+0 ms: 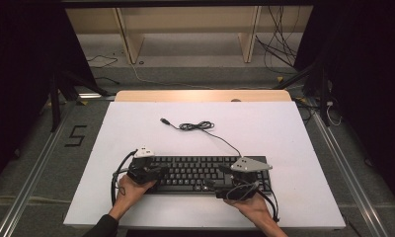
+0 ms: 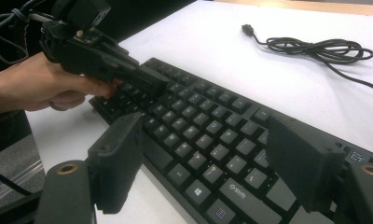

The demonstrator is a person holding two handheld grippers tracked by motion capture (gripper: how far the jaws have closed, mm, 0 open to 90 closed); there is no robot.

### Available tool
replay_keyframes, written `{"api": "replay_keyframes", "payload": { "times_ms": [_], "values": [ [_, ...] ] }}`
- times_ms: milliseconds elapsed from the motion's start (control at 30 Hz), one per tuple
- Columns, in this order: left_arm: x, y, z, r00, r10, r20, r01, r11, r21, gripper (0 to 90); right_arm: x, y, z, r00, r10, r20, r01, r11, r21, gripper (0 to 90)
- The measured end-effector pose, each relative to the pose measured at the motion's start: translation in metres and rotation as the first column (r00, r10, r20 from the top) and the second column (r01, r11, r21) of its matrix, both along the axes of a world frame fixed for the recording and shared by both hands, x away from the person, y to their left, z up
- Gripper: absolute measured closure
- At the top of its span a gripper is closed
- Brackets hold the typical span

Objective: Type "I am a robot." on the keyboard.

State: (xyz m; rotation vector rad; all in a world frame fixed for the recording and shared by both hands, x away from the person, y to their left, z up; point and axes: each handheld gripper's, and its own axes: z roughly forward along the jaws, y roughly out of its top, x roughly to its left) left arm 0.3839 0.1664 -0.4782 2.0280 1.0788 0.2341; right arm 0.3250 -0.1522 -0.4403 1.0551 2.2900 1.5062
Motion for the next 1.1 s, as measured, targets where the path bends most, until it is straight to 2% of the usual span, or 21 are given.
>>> {"api": "replay_keyframes", "payload": {
  "times_ms": [67,267,400,500,733,833,1000,1100],
  "values": [
    [0.0,-0.001,-0.001,1.0,0.004,-0.005,-0.004,0.9998,0.021,89.0,0.0,0.0,0.0,1.0,0.0,0.0,0.0,1.0,0.001,28.6],
    [0.001,0.001,-0.003,0.9999,0.002,-0.011,-0.002,1.0,0.001,89.1,0.0,0.0,0.0,1.0,0.0,0.001,0.0,1.0,-0.002,28.6],
    [-0.001,0.001,-0.001,1.0,0.004,0.008,-0.004,1.0,0.001,88.7,0.001,0.0,0.0,1.0,-0.003,0.002,0.003,1.0,0.0,28.6],
    [-0.002,0.004,0.002,0.9999,0.01,0.014,-0.01,0.9999,-0.012,81.4,0.002,0.0,0.0,1.0,-0.007,0.001,0.007,1.0,0.0,28.6],
    [-0.009,0.017,0.016,0.9978,0.027,0.06,-0.022,0.9966,-0.079,73.2,0.004,0.002,-0.001,1.0,-0.004,0.001,0.004,1.0,-0.002,28.6],
    [-0.011,0.021,0.019,0.9972,0.031,0.068,-0.024,0.994,-0.106,69.3,0.004,0.002,-0.001,1.0,-0.006,0.001,0.006,1.0,-0.004,28.6],
    [-0.016,0.027,0.021,0.9966,0.03,0.076,-0.02,0.991,-0.132,62.2,0.007,0.005,-0.002,1.0,-0.004,-0.002,0.004,1.0,-0.011,28.6],
    [-0.02,0.029,0.022,0.9965,0.032,0.077,-0.021,0.99,-0.139,54.1,0.009,0.008,-0.004,1.0,0.0,-0.003,0.0,1.0,-0.021,28.6]
  ]
}}
